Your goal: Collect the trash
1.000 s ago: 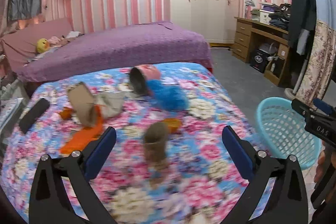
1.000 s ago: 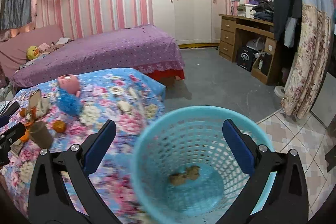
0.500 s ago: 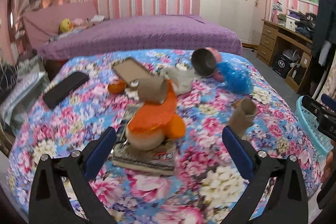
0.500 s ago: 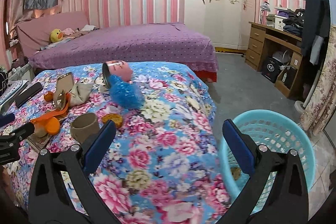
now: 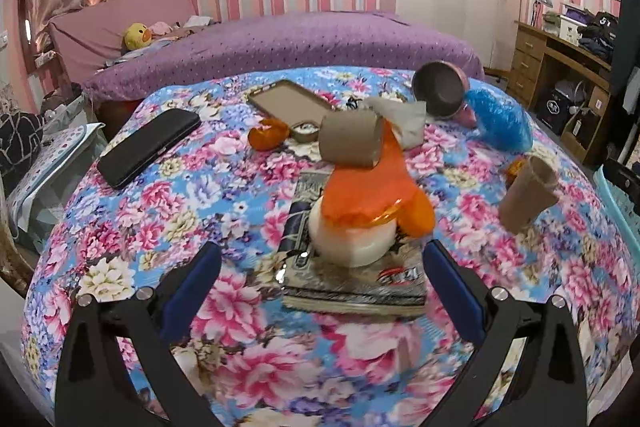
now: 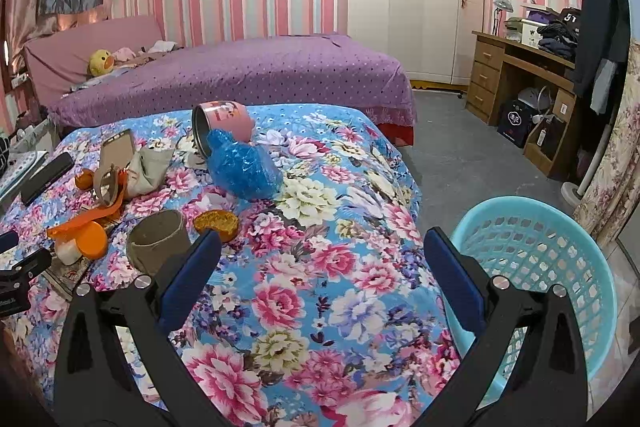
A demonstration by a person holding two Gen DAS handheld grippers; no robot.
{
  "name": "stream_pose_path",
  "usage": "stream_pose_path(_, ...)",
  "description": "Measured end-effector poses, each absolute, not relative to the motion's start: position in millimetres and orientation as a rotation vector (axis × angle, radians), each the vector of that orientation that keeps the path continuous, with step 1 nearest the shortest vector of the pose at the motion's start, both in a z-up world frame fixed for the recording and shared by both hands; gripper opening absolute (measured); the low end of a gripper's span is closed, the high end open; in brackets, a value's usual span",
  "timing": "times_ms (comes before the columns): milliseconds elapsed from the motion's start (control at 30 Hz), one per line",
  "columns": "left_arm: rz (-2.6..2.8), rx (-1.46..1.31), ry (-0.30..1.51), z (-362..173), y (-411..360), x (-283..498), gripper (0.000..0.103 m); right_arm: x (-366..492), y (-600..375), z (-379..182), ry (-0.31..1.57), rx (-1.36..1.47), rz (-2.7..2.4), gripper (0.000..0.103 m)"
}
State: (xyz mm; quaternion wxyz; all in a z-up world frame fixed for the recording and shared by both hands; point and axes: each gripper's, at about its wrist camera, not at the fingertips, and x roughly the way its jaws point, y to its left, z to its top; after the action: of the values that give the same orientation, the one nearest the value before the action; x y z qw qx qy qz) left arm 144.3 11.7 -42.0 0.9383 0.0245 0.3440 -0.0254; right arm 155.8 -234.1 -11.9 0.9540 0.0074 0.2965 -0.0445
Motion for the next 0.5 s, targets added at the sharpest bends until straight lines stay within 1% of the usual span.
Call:
stream_pose_path(233, -0.056, 0.078, 0.742, -52.2, 20.1, 146.2, 0.099, 159.4, -229.8, -17.1, 0.615, 0.0, -0.093, 0.099)
stream_pose_path(367, -0.061, 0.038, 0.794, -59.5, 25.4, 153.6, 0.099, 161.9, -230.4, -19.5, 0.623, 0.006, -0.092, 0.099)
stream_pose_path(500, -0.063, 0.023, 0.793, -60.4, 26.7, 157.2, 0.098, 164.8, -230.1, -22.7, 0.634, -0.002, -0.089, 0.099)
